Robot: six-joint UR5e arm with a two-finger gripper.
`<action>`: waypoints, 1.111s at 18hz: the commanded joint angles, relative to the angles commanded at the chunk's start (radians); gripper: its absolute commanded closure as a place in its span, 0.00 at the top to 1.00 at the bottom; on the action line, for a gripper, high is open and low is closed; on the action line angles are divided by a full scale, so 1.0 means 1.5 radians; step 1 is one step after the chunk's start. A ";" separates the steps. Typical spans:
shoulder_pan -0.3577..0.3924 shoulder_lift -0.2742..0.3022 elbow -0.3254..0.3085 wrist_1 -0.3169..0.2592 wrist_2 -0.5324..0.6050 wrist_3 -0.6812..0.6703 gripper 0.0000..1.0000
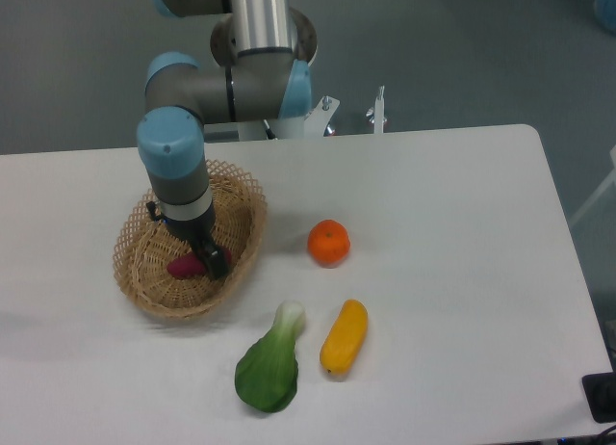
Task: Pick up the sweet potato from the basket
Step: 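Lower the gripper and close it on the purple sweet potato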
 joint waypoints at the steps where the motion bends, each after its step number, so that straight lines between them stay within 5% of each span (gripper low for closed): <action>1: -0.002 -0.002 -0.003 0.000 0.000 0.001 1.00; 4: -0.003 -0.016 -0.002 0.000 0.000 0.001 0.99; 7: -0.003 -0.031 0.003 0.000 0.001 0.001 0.87; 8: -0.003 -0.034 0.007 0.001 0.002 -0.001 0.78; 12: -0.003 -0.029 0.011 0.000 0.001 -0.004 0.20; 20: 0.002 0.015 0.017 -0.005 0.003 -0.005 0.13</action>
